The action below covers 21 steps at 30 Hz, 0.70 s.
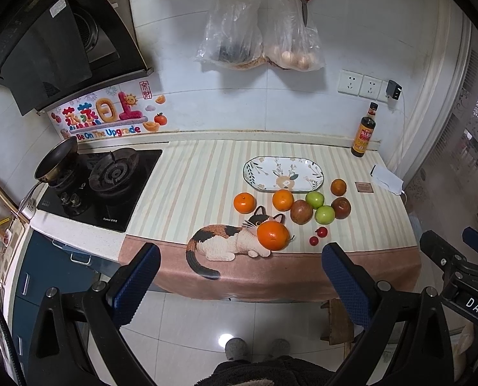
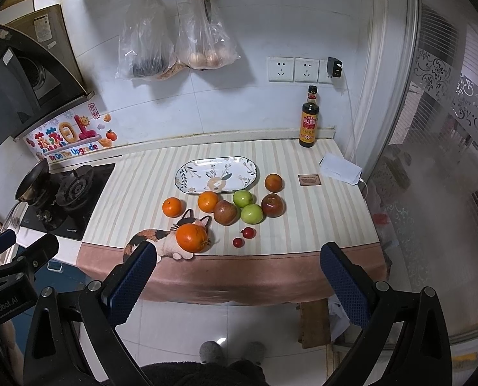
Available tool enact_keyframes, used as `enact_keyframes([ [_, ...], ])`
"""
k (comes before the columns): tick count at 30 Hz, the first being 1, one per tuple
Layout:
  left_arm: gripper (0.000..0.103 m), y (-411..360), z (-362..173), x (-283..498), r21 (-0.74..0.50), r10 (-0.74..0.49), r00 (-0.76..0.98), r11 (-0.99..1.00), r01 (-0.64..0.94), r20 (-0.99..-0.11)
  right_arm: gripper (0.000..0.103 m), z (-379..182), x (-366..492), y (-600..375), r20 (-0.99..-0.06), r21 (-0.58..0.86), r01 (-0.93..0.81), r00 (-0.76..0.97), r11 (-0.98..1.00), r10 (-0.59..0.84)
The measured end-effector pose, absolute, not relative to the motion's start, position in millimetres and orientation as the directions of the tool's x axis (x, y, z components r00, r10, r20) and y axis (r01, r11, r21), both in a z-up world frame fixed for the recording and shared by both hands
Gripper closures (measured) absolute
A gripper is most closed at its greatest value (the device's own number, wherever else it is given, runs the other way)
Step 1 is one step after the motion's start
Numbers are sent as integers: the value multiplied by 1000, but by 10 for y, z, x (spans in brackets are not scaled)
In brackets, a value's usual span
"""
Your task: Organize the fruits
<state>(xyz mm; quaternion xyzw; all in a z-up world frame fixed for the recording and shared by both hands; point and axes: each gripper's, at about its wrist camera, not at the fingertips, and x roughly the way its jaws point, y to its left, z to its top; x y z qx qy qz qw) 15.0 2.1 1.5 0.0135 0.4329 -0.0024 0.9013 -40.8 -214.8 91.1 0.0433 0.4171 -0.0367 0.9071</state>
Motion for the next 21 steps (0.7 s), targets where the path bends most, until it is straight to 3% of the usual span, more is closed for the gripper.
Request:
enact_keyframes([
  [17, 0, 28, 38, 170, 16, 3, 625, 1000, 16, -780, 0, 925, -423, -2124, -757, 54, 103, 653, 993, -27],
  [21, 0, 46, -7, 261, 14, 26, 634, 1000, -24, -773, 0, 840, -362, -2177, -755, 126, 114, 655, 985, 21],
])
